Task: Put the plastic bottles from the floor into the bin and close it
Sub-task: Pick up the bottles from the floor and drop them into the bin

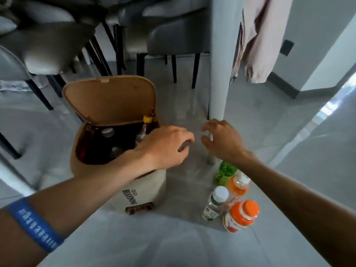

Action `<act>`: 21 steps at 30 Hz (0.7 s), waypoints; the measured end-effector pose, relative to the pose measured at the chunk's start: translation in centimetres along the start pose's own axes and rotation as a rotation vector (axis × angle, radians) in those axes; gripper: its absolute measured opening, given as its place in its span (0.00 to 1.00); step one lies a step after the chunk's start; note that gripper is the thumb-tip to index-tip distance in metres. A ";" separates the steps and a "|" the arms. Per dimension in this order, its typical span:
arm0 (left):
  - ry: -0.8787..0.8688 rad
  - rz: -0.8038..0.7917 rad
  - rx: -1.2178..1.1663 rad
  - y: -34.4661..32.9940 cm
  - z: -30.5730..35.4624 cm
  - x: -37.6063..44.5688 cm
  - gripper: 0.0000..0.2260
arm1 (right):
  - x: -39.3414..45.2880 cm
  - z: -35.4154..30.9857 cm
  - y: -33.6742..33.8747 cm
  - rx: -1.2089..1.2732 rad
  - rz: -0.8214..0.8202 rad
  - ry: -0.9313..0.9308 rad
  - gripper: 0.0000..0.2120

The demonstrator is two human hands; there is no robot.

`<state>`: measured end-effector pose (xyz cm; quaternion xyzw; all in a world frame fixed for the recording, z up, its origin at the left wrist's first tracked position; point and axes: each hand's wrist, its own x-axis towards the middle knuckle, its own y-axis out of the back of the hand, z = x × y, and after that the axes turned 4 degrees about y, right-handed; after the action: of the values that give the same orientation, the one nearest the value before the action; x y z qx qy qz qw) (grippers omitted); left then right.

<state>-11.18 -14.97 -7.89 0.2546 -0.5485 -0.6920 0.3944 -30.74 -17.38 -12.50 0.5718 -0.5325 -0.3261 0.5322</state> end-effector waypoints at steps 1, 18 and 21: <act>-0.060 -0.069 0.007 -1.4 2.1 0.5 0.13 | -1.1 1.8 -0.1 -0.049 -0.011 -0.067 0.15; 0.018 -0.265 0.036 -0.4 5.1 2.4 0.17 | -3.8 8.4 -3.6 0.055 -0.182 -0.232 0.14; 0.069 -0.097 0.071 8.5 4.0 2.3 0.17 | -1.0 5.8 0.0 0.059 -0.056 -0.143 0.16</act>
<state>-13.35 -15.34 1.50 0.3187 -0.5458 -0.6811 0.3697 -36.41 -17.94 -14.01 0.5771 -0.5625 -0.3649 0.4663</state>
